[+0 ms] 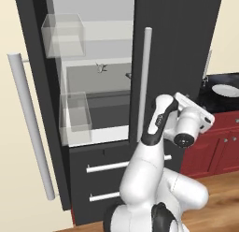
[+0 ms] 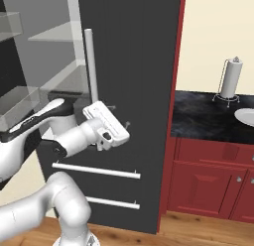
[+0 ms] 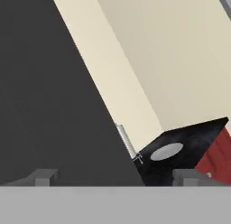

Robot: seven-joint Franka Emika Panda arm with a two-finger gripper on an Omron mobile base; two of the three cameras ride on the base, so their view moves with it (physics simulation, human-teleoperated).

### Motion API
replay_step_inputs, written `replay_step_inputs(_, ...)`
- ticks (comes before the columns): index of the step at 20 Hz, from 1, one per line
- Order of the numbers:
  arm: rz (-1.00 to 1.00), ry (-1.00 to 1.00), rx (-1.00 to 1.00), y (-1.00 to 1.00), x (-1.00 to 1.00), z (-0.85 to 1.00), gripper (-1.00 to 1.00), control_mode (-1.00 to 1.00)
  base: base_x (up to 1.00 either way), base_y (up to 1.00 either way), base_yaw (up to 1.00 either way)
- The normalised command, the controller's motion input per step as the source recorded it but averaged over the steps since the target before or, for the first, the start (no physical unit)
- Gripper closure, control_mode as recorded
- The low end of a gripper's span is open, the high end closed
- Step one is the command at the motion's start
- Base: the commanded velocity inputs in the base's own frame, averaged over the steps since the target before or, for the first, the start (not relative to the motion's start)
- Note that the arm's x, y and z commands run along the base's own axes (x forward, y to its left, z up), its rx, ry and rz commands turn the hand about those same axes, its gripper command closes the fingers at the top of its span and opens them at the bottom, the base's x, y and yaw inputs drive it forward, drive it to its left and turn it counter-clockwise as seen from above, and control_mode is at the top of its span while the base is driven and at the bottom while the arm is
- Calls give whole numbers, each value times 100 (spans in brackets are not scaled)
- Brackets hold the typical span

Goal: Place the fish on the counter behind the older fish on the same shelf of the fridge to maintain FIFO order. Close the fridge door when finished.

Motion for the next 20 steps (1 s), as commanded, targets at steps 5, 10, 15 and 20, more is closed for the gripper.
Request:
replay_step_inputs(5,-9,7,-36,35,-76,100,-100,-100,0,0,0)
replay_step_inputs(10,-10,4,-50,50,-74,100,-100,-100,0,0,0)
replay_step_inputs(15,-13,0,-65,58,-84,89,-100,-100,0,0,0)
replay_step_inputs(20,-11,0,-69,90,-82,40,-100,-100,0,0,0)
